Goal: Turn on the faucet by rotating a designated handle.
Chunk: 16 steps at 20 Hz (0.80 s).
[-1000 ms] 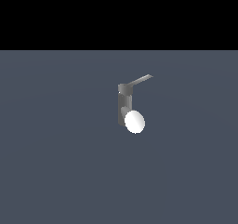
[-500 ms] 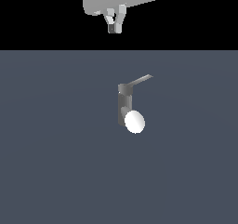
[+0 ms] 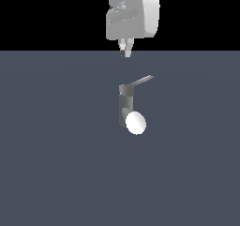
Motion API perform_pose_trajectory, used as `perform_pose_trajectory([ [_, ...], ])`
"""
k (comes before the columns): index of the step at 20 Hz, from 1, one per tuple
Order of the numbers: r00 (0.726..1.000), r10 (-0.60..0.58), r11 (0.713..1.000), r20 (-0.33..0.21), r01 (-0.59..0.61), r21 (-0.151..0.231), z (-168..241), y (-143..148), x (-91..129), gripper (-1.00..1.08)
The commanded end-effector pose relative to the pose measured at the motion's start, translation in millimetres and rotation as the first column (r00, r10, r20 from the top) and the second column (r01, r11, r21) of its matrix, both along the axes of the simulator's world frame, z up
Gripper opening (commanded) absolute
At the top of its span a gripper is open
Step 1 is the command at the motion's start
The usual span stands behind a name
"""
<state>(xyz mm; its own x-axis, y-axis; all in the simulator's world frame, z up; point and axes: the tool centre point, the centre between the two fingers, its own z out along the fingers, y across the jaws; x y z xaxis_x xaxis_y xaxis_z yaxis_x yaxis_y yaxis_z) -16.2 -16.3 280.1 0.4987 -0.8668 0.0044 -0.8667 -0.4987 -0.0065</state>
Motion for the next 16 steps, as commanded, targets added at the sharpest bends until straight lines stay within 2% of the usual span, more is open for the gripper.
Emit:
perform_pose_trajectory([
  [1, 0.998, -0.070, 0.998, -0.001, 0.070, 0.000, -15, -10, 14, -1.00],
  [6, 0.977, -0.212, 0.977, -0.003, 0.212, -0.001, -44, -33, 40, -1.00],
  [16, 0.908, -0.418, 0.908, -0.006, 0.418, -0.002, -87, -75, 72, -1.00],
])
